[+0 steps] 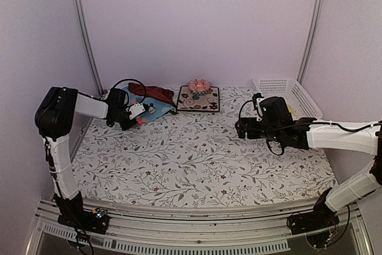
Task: Roll the towels
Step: Pick up the towel from the towel pile.
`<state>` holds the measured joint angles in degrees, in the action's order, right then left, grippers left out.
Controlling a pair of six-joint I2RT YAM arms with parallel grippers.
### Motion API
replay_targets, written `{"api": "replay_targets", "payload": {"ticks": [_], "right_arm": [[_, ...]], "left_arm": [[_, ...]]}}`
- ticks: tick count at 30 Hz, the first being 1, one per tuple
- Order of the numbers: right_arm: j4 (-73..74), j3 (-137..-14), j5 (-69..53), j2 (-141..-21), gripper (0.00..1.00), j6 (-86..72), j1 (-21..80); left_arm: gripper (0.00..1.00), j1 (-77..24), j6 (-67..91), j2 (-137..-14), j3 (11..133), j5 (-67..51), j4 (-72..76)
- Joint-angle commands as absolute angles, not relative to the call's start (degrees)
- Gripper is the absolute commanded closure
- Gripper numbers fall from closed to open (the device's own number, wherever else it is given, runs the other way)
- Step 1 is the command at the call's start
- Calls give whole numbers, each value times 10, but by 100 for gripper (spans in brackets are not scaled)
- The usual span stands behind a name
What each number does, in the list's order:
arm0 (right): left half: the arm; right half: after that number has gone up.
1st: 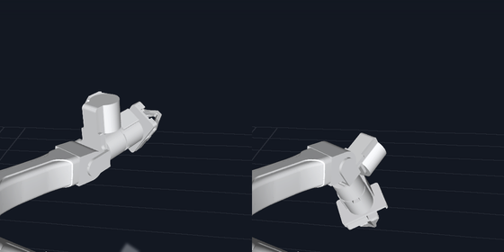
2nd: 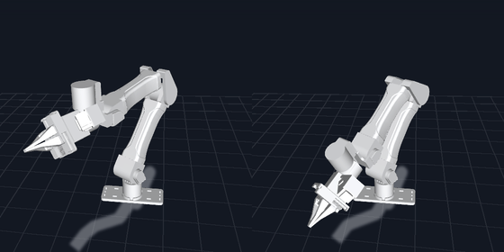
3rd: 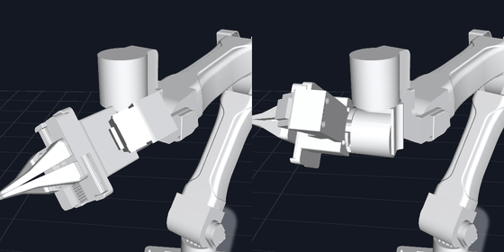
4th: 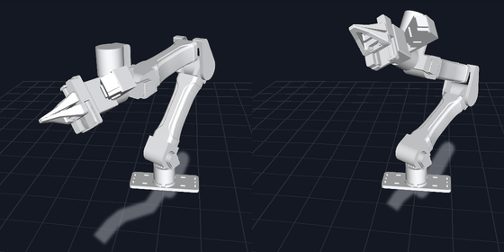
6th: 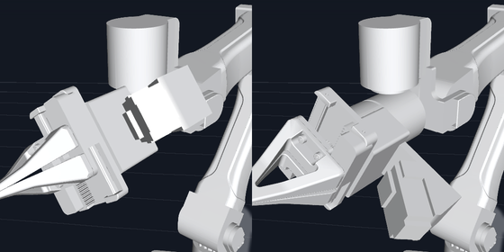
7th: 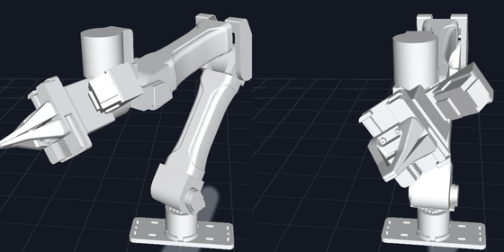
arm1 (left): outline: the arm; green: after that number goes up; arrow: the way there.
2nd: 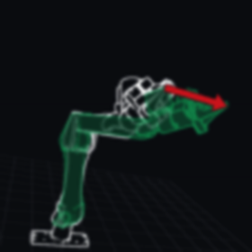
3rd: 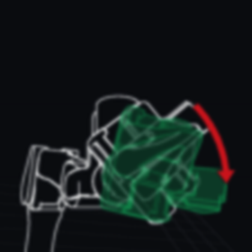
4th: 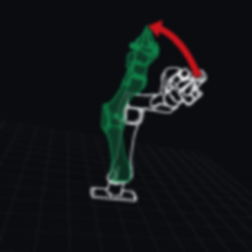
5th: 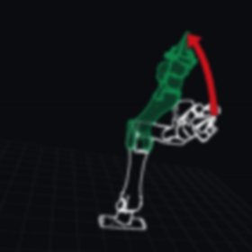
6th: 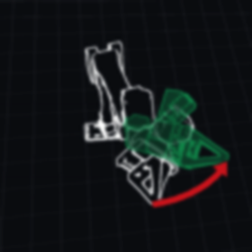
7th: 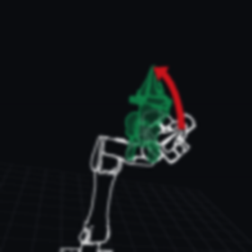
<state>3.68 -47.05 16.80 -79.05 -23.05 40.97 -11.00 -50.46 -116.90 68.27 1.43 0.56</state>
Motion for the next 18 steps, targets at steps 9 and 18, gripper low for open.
{"api": "replay_targets", "payload": {"ticks": [9, 18], "right_arm": [[24, -481, 168, -810, 1, -219, 415], [17, -485, 175, -836, 1, -210, 416]], "left_arm": [[100, -119, -464, -1196, 766, 41, -7], [100, -117, -275, -1170, 1019, 103, -54]]}}
